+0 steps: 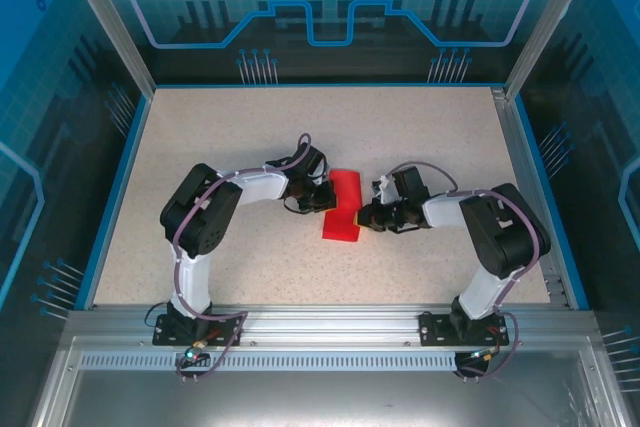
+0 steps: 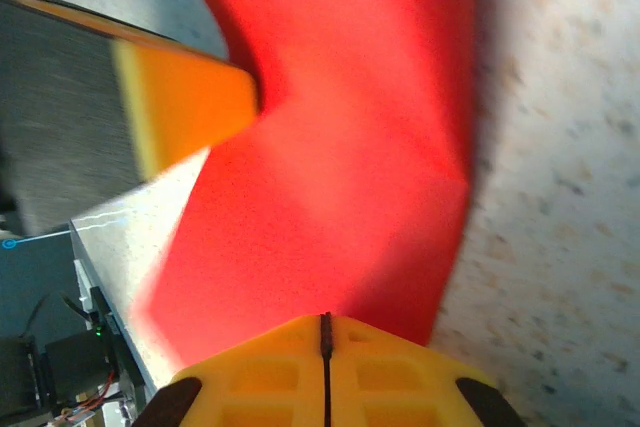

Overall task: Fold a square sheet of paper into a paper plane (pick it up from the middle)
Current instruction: Fold the square sheet of paper in half at the center of the table.

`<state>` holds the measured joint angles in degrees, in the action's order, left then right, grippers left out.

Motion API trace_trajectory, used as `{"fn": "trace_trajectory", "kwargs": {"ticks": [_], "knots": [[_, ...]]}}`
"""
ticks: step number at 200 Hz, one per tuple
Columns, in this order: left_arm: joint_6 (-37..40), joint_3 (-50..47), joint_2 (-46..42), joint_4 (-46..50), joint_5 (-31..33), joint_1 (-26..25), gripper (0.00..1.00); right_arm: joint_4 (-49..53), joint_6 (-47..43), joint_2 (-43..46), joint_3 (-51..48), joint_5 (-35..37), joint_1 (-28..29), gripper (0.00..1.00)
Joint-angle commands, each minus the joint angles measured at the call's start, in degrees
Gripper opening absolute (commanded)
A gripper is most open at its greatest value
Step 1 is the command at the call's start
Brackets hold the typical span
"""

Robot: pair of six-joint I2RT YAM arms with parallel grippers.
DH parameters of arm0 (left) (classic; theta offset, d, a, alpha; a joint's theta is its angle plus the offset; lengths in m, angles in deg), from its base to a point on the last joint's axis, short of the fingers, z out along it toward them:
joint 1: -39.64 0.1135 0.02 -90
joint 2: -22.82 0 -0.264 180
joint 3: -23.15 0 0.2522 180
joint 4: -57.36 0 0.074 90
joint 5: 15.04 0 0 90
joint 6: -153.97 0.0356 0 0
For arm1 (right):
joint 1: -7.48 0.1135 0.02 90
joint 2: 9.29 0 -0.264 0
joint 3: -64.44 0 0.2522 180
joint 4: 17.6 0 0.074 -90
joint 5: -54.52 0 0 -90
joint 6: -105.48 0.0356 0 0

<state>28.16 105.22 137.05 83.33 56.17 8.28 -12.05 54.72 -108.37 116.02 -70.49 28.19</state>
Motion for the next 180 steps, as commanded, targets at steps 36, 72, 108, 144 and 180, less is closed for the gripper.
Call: {"fn": "trace_trajectory", "kwargs": {"ticks": [36, 72, 108, 144, 180], "knots": [[1.6, -2.1, 3.5, 4.8, 3.3, -0.8, 0.00, 2.0, -0.7, 0.0, -0.8, 0.9, 0.8, 0.07], [1.7, -2.0, 3.4, 4.9, 3.4, -0.7, 0.00, 2.7, 0.2, 5.0, 0.0, 0.0, 1.7, 0.07], [1.7, -1.9, 3.4, 5.0, 3.3, -0.7, 0.00, 2.1, 0.9, 4.3, -0.1, -0.2, 3.6, 0.07], [1.8, -2.0, 3.4, 5.0, 3.2, -0.7, 0.00, 1.8, -0.2, 1.1, -1.3, 1.5, 3.7, 0.07], [2.0, -1.8, 3.3, 5.2, 3.4, -0.7, 0.00, 0.2, -0.1, -1.7, -2.9, 2.2, 3.6, 0.07]]}}
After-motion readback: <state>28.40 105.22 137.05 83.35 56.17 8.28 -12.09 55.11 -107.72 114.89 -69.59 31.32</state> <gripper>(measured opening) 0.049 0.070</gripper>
